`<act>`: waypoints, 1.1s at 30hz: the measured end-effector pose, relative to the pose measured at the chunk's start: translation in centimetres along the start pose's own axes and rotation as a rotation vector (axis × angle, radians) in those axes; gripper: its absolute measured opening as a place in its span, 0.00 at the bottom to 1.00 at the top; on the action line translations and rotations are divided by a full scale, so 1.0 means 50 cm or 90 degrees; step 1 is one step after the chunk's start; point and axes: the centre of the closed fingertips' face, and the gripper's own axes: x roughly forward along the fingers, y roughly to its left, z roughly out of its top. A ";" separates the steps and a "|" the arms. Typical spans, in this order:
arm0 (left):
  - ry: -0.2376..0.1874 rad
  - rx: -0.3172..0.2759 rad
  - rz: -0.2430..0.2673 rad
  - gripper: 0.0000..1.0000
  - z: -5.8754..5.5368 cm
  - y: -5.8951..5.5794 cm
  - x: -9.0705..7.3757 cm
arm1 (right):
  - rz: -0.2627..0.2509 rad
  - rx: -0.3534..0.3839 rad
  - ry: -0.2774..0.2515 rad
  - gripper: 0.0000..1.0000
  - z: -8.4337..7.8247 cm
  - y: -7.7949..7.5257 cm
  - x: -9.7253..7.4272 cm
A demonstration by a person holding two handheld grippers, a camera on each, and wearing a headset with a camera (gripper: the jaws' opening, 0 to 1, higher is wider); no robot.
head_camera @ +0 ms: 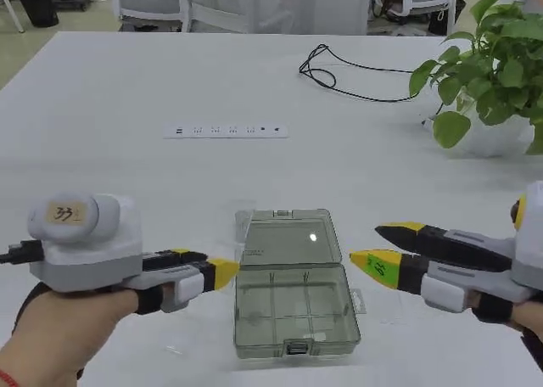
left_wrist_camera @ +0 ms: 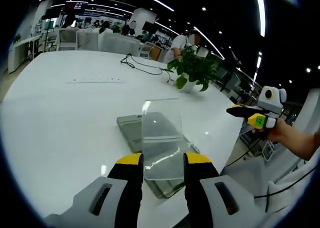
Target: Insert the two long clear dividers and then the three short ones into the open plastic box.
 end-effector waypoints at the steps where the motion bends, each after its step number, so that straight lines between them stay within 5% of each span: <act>1: -0.002 0.002 -0.004 0.30 0.001 -0.007 0.002 | 0.000 0.001 0.000 0.41 0.001 0.003 0.003; 20: -0.027 0.027 -0.064 0.30 0.018 -0.102 0.022 | -0.015 0.082 0.036 0.23 -0.038 0.041 0.084; 33: -0.024 0.061 -0.079 0.30 0.014 -0.131 0.029 | -0.018 0.123 0.040 0.16 -0.041 0.049 0.109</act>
